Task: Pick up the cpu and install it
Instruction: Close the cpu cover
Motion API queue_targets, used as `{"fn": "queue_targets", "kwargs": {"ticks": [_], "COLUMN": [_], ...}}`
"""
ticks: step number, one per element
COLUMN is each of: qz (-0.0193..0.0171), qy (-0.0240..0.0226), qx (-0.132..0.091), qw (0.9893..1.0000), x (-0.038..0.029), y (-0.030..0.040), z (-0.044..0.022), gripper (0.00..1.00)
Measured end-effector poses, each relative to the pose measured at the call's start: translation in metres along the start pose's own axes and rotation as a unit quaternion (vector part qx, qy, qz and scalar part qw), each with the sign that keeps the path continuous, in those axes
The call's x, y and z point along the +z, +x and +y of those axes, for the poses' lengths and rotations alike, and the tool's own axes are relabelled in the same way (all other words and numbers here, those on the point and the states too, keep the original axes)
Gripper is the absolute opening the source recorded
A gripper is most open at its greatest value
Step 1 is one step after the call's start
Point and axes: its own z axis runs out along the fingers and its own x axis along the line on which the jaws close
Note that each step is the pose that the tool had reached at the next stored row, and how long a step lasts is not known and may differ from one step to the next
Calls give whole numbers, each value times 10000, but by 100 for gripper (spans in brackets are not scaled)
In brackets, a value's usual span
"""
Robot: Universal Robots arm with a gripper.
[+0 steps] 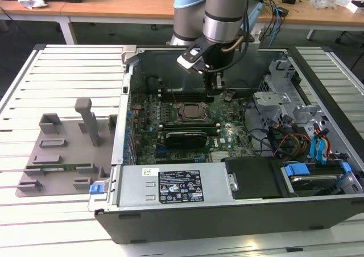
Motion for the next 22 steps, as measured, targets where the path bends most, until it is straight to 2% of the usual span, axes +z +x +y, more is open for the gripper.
{"fn": "queue_targets", "kwargs": {"ticks": [3,4,11,15,22], "qz": [0,0,0,0,0], "qy": [0,0,0,0,0], "qx": [0,0,1,0,0], "qw": [10000,10000,10000,10000,10000], "x": [83,115,211,276,329], "y": [9,14,31,45,54], "z": [-60,-107,-315,-483,-586], "gripper": [11,11,11,11,11]}}
